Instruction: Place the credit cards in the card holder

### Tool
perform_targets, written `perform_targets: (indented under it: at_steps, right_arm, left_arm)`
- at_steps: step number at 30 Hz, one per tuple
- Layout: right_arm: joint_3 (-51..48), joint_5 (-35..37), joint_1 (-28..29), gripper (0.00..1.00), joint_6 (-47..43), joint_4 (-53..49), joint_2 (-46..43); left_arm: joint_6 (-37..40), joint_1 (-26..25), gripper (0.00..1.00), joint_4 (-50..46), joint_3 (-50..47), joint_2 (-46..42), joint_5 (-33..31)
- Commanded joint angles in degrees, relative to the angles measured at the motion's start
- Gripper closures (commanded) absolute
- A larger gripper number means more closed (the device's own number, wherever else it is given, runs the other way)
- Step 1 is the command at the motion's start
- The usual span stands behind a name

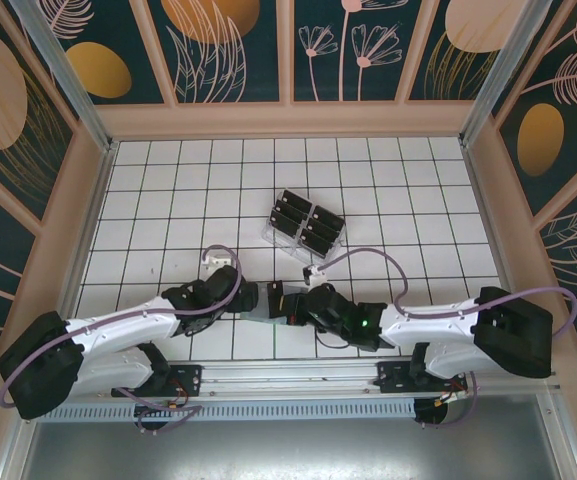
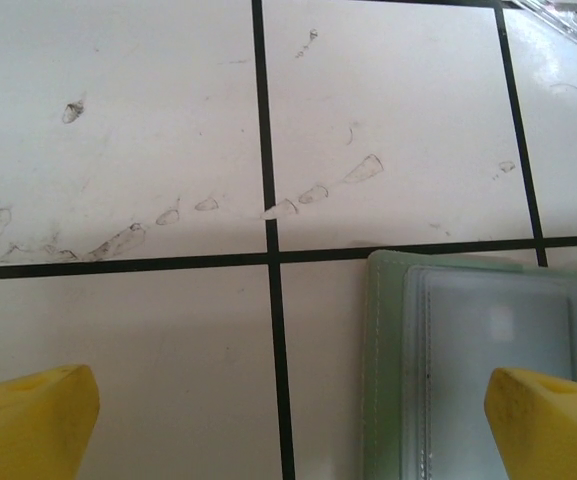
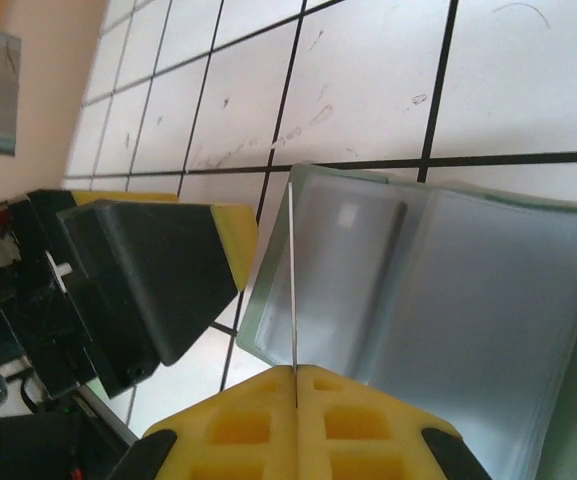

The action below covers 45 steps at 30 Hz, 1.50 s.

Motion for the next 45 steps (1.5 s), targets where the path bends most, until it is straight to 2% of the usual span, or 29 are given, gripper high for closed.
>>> perform_targets:
  at_steps: [1, 11, 30, 45]
  right_arm:
    - [-2.41, 8.77, 1.62, 1.00, 6.97, 9.00, 0.50]
    - [-6.78, 15.80, 3.90, 1.00, 11.37, 15.92, 2.70]
    - [-7.50, 19.68, 5.45, 1.00, 14.21, 23.30, 10.88]
    - [-9.52, 21.27, 6.10, 1.00, 14.94, 30.11, 14.75]
  left_arm:
    - [-1.85, -1.49, 0.01, -2.24, -0.45, 0.30, -2.69]
    - [-3.48, -3.37, 0.01, -2.11, -1.54, 0.53, -3.31]
    - [-5.45, -5.43, 0.01, -3.28, -1.17, 5.85, -7.22]
    - [-6.52, -5.37, 0.01, -2.45, -1.49, 7.63, -7.22]
